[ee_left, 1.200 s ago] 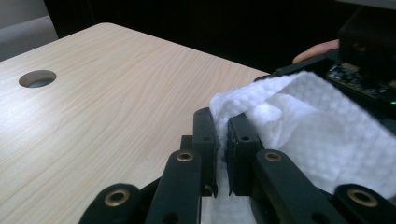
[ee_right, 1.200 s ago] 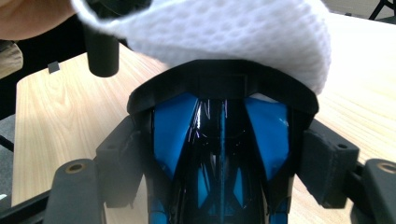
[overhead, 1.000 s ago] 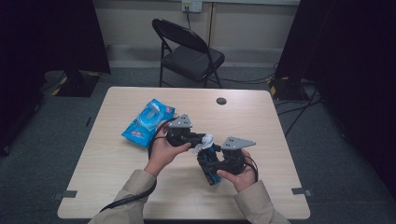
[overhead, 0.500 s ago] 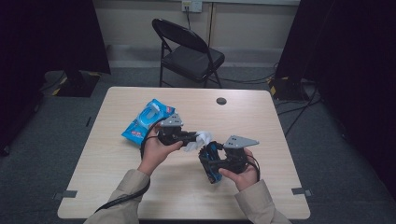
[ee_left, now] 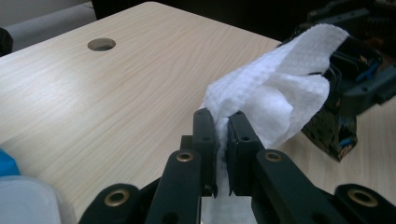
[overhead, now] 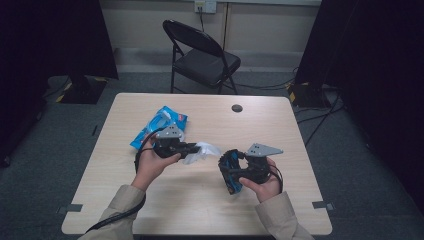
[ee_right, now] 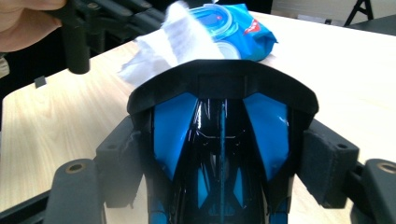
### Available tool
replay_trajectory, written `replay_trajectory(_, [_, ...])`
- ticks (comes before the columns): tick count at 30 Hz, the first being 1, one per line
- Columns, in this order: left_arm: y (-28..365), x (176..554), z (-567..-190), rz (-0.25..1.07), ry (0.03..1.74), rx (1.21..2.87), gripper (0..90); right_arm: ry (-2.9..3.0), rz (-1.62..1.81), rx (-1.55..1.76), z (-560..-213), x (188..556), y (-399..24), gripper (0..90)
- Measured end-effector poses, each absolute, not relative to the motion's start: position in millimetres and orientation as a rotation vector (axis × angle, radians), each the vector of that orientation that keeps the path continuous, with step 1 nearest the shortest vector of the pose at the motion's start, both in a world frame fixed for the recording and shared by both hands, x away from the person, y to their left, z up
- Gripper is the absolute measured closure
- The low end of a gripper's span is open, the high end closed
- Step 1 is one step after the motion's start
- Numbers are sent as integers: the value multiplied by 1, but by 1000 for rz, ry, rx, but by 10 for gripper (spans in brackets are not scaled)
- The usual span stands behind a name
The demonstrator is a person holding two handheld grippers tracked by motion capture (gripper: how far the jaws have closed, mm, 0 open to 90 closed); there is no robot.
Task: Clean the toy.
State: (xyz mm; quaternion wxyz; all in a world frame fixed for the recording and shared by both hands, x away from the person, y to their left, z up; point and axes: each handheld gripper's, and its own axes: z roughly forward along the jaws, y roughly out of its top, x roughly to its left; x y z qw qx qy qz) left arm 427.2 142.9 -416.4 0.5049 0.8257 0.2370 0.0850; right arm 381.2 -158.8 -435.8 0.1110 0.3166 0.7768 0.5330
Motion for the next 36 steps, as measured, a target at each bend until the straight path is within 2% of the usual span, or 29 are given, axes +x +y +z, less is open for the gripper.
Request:
replay_trajectory(8, [148,413,-413,215,497,2047,840,2258,1562,949,-435,384,-165,257])
replay_trajectory(17, [130,407,-404,188,408,2047,840,2279,1561,931,-436,383,-159,257])
replay_trajectory(36, [86,416,-397,176,417,2002,837,2341,1549,869,-439,378,-143,257])
